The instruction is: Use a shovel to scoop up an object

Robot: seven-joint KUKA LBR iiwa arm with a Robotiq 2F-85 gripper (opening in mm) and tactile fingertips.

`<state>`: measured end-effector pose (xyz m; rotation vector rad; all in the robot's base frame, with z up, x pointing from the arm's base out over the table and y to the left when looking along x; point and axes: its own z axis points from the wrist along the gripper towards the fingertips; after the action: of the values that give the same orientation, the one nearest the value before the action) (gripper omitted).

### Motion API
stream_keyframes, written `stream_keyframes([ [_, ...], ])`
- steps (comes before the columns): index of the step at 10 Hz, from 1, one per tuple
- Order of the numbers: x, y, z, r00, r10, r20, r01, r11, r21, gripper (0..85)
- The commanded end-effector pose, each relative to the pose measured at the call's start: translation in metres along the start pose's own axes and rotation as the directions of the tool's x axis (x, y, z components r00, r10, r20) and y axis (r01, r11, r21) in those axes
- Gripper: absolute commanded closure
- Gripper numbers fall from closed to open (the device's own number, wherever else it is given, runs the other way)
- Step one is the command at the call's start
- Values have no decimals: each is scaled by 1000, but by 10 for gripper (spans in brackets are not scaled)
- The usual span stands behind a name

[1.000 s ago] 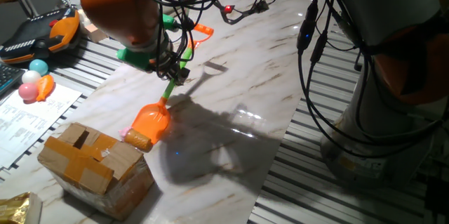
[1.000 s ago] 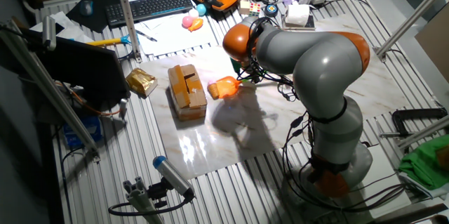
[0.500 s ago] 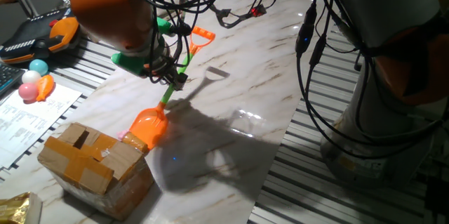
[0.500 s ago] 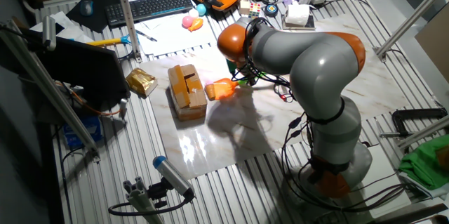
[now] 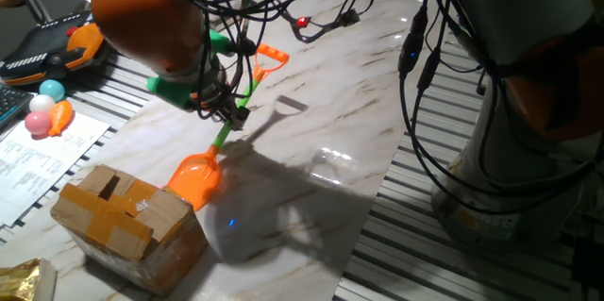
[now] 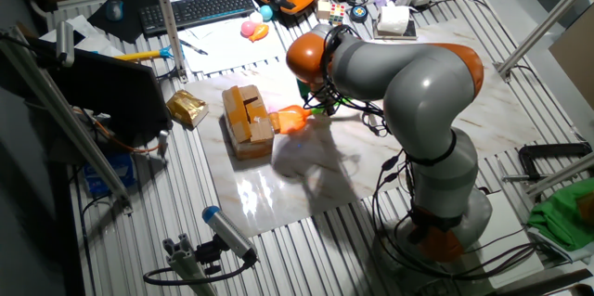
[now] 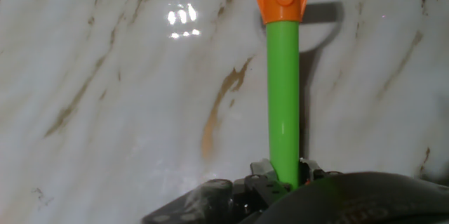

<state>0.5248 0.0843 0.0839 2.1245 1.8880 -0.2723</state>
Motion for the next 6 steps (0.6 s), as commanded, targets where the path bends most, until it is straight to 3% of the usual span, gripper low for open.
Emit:
stream_keyframes([
  [1, 3, -1, 1, 1000, 0, -4, 0, 1000, -2, 843],
  [6, 12, -1, 0, 1000, -1, -19, 1, 1000, -3, 843],
])
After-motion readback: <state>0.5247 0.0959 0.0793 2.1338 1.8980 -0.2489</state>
